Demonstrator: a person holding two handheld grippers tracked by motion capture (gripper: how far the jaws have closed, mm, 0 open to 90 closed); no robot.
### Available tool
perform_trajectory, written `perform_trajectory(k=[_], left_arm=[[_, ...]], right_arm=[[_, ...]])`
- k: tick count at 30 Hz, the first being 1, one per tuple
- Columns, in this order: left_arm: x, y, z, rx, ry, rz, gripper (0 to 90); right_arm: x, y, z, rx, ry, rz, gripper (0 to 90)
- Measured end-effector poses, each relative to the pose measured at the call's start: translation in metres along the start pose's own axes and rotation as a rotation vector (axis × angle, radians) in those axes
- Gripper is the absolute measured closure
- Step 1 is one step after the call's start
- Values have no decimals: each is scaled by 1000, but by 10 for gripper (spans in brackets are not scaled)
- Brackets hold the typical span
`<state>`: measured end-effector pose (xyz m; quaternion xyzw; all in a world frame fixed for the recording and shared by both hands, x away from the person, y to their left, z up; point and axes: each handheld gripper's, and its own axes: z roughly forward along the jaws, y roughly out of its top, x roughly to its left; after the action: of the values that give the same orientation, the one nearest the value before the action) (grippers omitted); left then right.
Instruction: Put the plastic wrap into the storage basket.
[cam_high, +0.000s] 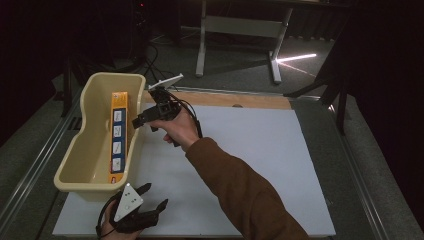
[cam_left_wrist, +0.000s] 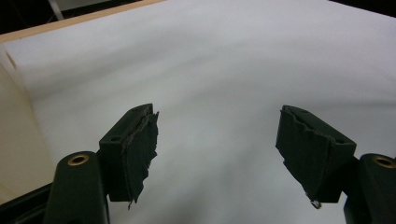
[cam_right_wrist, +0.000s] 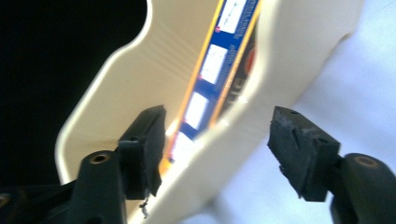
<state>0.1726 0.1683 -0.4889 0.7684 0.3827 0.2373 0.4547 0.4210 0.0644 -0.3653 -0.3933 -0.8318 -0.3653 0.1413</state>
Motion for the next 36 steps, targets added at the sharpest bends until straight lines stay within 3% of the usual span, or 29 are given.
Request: perform_trajectory(k=[7,14,21,26,31,36], left_arm=[[0,1,3,7,6,3,285],[1,2,3,7,16,4,285],[3,3,2,5,34,-1,285],[4,3,2,4,35,-1,287],[3,3,3,6,32,-2,287],[3,3,5,15,32,0,287]], right_arm=[[-22,-24,-25,-93,-78,-171,251],[-47,-52,-48,-81,-156,-209,220],[-64,-84,-61,-90,-281,-309,209],[-75,-113,-68,-100,-302,-338,201],[-87,-143,-86,-122,-337,-370,196],[-99,-174,-100,-166,-365,-371,207]])
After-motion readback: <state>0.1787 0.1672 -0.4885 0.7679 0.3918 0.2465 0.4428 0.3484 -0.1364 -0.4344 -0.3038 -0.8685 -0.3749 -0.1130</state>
